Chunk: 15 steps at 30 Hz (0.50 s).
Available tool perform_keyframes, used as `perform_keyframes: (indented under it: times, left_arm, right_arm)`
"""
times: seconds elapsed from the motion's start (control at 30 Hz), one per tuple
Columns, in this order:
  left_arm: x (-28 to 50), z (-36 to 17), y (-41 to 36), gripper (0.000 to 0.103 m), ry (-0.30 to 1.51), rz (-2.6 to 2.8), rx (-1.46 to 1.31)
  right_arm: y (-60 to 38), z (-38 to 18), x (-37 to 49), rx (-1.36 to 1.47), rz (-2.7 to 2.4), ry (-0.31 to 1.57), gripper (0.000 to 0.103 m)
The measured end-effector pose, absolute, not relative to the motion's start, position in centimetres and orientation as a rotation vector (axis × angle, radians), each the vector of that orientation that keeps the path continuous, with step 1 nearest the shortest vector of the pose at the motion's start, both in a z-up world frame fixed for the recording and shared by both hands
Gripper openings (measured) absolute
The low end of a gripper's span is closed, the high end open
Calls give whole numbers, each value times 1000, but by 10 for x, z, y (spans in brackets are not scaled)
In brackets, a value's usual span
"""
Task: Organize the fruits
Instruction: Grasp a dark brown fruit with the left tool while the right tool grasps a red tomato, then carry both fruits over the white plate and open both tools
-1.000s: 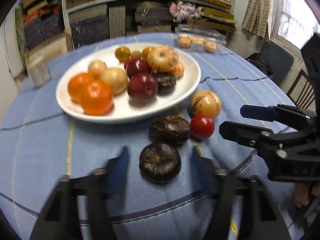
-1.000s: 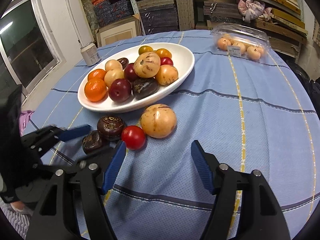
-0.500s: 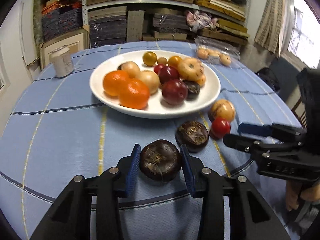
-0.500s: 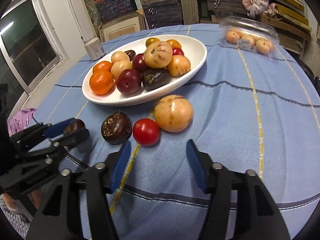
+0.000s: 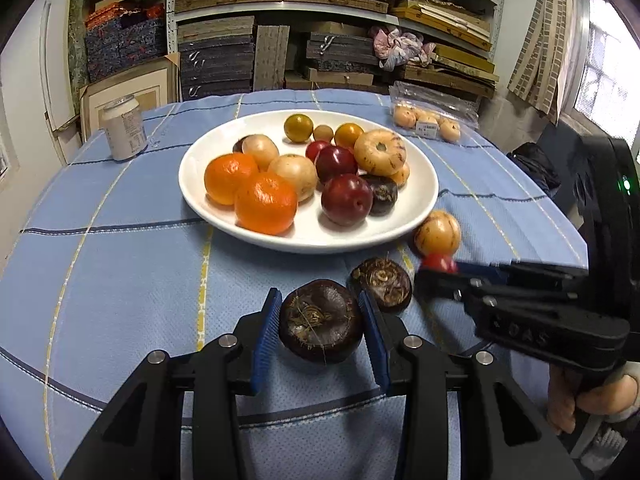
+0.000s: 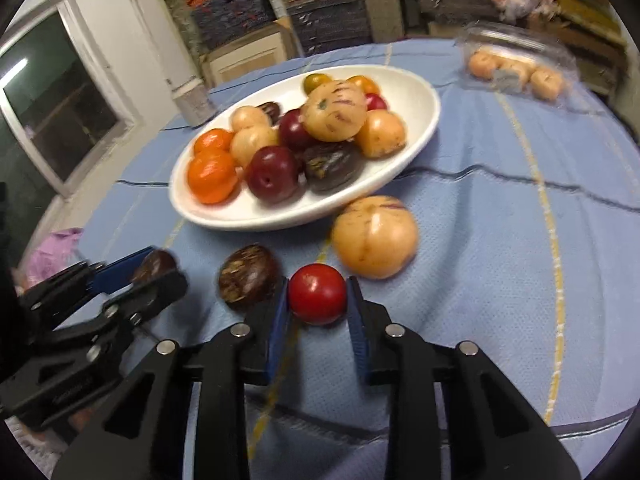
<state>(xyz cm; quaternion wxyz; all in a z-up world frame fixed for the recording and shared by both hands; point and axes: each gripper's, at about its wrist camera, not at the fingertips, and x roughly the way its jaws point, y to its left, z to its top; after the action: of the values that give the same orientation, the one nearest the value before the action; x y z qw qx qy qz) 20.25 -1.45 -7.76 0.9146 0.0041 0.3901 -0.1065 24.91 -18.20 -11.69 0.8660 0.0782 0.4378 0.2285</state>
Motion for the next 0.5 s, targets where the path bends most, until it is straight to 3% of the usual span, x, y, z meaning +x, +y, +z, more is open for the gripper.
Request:
perform_keyframes:
  times: [0.23, 0.5]
  left_arm:
    - [222, -50, -8, 40, 771, -198, 9]
    - [321, -13, -7, 40, 761, -143, 51]
  right_arm:
    - [-202, -69, 241, 191, 458, 764, 28]
    - [-180, -37, 331, 175, 437, 764, 28]
